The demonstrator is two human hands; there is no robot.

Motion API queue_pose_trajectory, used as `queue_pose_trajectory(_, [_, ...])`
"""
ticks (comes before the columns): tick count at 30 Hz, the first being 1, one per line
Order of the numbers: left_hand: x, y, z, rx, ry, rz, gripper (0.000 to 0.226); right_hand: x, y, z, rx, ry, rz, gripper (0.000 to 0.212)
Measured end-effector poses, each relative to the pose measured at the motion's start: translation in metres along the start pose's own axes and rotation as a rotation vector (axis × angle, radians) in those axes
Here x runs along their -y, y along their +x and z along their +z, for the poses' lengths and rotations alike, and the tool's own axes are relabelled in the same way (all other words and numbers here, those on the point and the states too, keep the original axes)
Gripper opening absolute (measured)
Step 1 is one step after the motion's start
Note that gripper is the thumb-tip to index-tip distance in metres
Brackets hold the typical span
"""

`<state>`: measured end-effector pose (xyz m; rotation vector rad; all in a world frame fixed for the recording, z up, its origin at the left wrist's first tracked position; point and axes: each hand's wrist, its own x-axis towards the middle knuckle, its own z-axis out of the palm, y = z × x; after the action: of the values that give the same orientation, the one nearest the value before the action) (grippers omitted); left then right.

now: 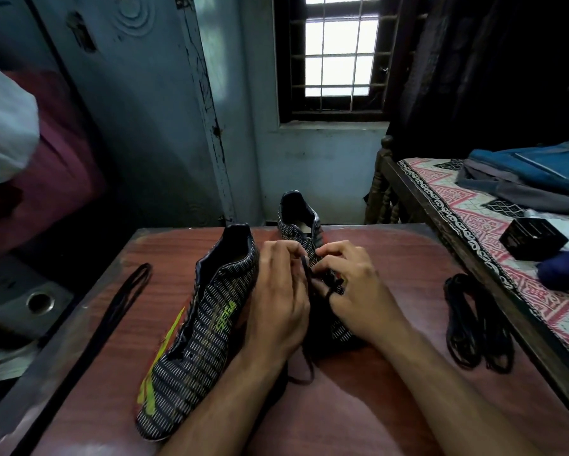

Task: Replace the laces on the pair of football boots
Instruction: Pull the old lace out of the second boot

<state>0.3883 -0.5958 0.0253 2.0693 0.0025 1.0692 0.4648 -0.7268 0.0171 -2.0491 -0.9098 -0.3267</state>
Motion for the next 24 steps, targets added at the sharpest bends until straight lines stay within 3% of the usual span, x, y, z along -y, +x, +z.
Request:
queue_pose_trajectory(3, [0.004, 0.0, 0.001, 0.035, 0.02, -0.01, 0.022, 0.005, 0.001, -0.003, -0.136, 0.037, -0.094, 0.004])
queue_pose_trajectory(5, [0.009, 0.0, 0.002, 0.103, 0.054, -0.029, 0.034, 0.01, 0.001, -0.007, -0.261, 0.078, -0.144, 0.012])
queue_pose_trajectory(10, [0.012, -0.002, 0.006, 0.208, 0.115, -0.056, 0.022, 0.014, 0.001, -0.009, -0.377, 0.089, -0.162, 0.024])
queue_pose_trajectory(13, [0.014, -0.002, 0.005, 0.232, 0.116, -0.048, 0.012, 0.014, 0.001, -0.009, -0.337, 0.12, -0.145, 0.026])
queue_pose_trajectory(18, [0.01, -0.003, 0.004, 0.227, 0.129, -0.059, 0.014, 0.006, 0.005, -0.016, -0.179, 0.125, -0.037, 0.029])
queue_pose_trajectory(22, [0.01, -0.003, 0.004, 0.21, 0.163, -0.051, 0.013, -0.011, 0.007, -0.021, 0.057, 0.074, 0.111, 0.044])
queue_pose_trajectory(24, [0.011, -0.004, 0.005, 0.227, 0.174, -0.048, 0.009, -0.014, 0.007, -0.021, 0.059, 0.076, 0.151, 0.037])
